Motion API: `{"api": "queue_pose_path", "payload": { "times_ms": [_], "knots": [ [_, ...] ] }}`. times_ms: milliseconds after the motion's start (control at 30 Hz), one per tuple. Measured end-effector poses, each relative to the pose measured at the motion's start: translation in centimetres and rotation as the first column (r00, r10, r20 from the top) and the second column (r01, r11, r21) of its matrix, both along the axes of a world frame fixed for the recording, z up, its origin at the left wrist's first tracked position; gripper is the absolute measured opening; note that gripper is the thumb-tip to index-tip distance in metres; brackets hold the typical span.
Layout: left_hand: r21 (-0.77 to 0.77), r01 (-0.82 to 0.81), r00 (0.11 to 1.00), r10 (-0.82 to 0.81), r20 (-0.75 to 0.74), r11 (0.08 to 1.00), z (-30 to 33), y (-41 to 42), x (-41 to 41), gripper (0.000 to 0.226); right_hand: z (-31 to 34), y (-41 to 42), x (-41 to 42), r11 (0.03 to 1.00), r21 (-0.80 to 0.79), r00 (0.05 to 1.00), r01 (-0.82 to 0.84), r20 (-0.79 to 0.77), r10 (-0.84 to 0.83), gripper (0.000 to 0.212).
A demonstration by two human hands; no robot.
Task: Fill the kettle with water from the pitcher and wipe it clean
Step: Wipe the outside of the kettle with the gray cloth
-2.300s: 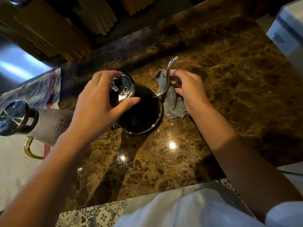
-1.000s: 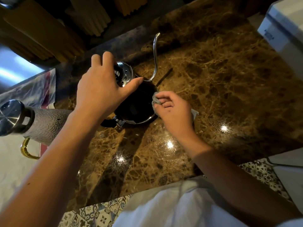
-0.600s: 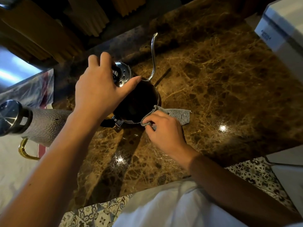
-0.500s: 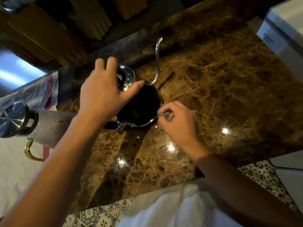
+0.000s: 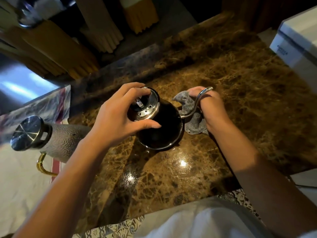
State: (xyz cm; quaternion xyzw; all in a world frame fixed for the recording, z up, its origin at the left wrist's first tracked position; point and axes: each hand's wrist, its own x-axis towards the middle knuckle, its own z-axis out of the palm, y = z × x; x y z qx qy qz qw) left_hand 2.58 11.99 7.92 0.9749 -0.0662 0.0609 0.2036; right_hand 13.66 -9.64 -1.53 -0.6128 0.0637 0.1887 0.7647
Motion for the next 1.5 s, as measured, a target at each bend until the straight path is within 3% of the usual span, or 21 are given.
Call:
{"api": "queue_pose_path", "payload": {
  "times_ms": [67,200,367,467,567,633,700,767,867,933,1000,1100,1167,1233,1333,1433,1500],
  "knots": [
    [0.021,-0.01,1.0,0.009,0.008,1.0,0.0,0.1,0.0,0.085,-0.5,-0.5,-0.7,1.0,-0.005,1.0,0.017,-0.013,-0.017,0.028],
    [0.244,-0.079,0.997,0.078,0.017,0.966,0.7,0.0,-0.3,0.087,-0.8,-1.3,-2.0,1.0,-0.015,1.0,-0.006,0.026,0.006,0.035],
    [0.319,-0.134,0.983,0.165,-0.074,0.938,2.0,-0.3,-0.6,0.084,-1.0,-1.9,-4.1,0.974,-0.203,0.981,-0.099,0.142,0.129,0.033],
    [0.397,-0.12,0.974,0.185,-0.13,0.91,2.7,-0.4,-0.8,0.087,-0.6,-2.2,-5.6,0.959,-0.215,0.95,-0.186,0.211,0.231,0.035],
    [0.36,-0.103,0.958,0.19,-0.213,0.927,3.2,0.0,-0.7,0.091,-0.3,-2.5,-6.1,0.898,-0.231,0.881,-0.374,0.214,0.422,0.024],
    [0.253,-0.134,0.946,0.2,-0.255,0.958,3.5,0.0,-0.6,0.09,-0.4,-2.6,-6.1,0.867,-0.254,0.847,-0.428,0.223,0.484,0.019],
    [0.164,-0.204,0.94,0.24,-0.241,0.965,3.3,-0.7,-0.6,0.085,-0.2,-2.7,-6.0,0.874,-0.22,0.849,-0.434,0.225,0.478,0.017],
    [0.169,-0.269,0.937,0.298,-0.18,0.948,2.6,-1.7,-0.3,0.082,0.0,-3.0,-5.8,0.906,-0.168,0.882,-0.389,0.214,0.419,0.014],
    [0.188,-0.299,0.94,0.323,-0.113,0.936,1.6,-2.5,0.0,0.08,-0.5,-3.6,-4.8,0.97,-0.192,0.958,-0.147,0.218,0.188,0.016],
    [0.178,-0.277,0.948,0.299,-0.11,0.944,1.5,-2.3,0.1,0.079,-1.2,-3.9,-4.4,0.964,-0.252,0.958,-0.084,0.246,0.148,0.022],
    [0.157,-0.232,0.96,0.252,-0.121,0.96,1.7,-1.7,0.0,0.077,-1.8,-3.9,-4.7,0.901,-0.403,0.912,-0.16,0.289,0.291,0.035],
    [0.072,-0.122,0.97,0.134,-0.201,0.99,2.3,-0.5,0.2,0.073,-3.3,-3.7,-5.7,0.546,-0.831,0.671,-0.108,0.344,0.656,0.058],
    [-0.008,-0.079,0.966,0.074,-0.248,0.997,2.4,0.3,0.3,0.068,-3.9,-3.3,-6.2,0.407,-0.913,0.621,-0.026,0.305,0.723,0.059],
    [-0.015,-0.058,0.972,0.054,-0.228,0.998,2.2,0.6,0.5,0.066,-4.1,-3.2,-6.2,0.459,-0.888,0.661,-0.021,0.332,0.673,0.041],
    [0.008,-0.098,0.979,0.098,-0.177,0.995,1.5,0.2,0.7,0.074,-3.8,-3.2,-5.2,0.63,-0.774,0.771,-0.06,0.365,0.522,0.022],
    [0.008,-0.129,0.979,0.129,-0.157,0.992,0.6,-0.4,0.6,0.071,-2.5,-3.3,-3.8,0.828,-0.558,0.864,-0.047,0.393,0.314,0.024],
    [-0.027,-0.125,0.979,0.119,-0.166,0.992,0.2,-0.6,0.5,0.069,-0.9,-3.0,-3.1,0.901,-0.43,0.888,-0.066,0.387,0.249,0.026]
  ]
}}
